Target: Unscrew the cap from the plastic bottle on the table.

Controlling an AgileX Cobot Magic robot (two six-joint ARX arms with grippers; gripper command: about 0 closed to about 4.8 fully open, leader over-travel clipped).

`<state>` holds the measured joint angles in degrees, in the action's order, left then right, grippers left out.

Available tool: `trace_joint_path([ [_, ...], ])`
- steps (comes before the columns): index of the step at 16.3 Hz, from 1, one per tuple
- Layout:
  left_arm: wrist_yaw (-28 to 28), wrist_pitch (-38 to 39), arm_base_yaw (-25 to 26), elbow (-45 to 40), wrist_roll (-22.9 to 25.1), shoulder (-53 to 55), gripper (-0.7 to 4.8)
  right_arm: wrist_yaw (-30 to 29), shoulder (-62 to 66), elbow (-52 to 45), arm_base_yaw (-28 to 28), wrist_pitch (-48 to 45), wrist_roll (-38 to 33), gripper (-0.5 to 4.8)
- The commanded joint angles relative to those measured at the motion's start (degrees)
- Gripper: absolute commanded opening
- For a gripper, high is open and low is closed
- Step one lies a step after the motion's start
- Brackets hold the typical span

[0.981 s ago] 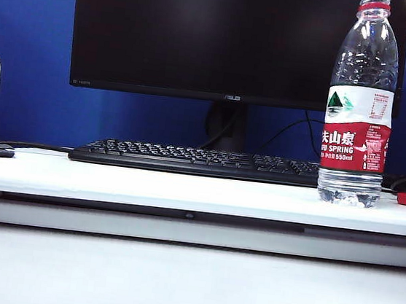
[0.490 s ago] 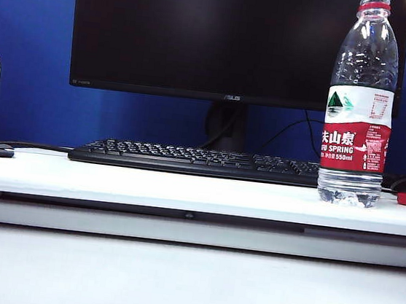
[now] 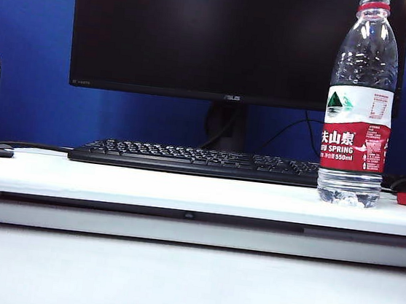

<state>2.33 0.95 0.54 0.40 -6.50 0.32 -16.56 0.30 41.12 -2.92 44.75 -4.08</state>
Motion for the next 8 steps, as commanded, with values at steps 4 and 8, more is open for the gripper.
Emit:
trace_joint_path([
  [4, 0.00, -1.09, 0.00, 0.02, 1.33, -0.13, -0.05, -0.09, 0.02, 0.31, 0.00, -0.85, -0.20, -0.02],
  [8, -0.22, -1.09, 0.00, 0.02, 3.13, -0.13, -0.05, -0.09, 0.02, 0.31, 0.00, -0.85, -0.20, -0.02],
])
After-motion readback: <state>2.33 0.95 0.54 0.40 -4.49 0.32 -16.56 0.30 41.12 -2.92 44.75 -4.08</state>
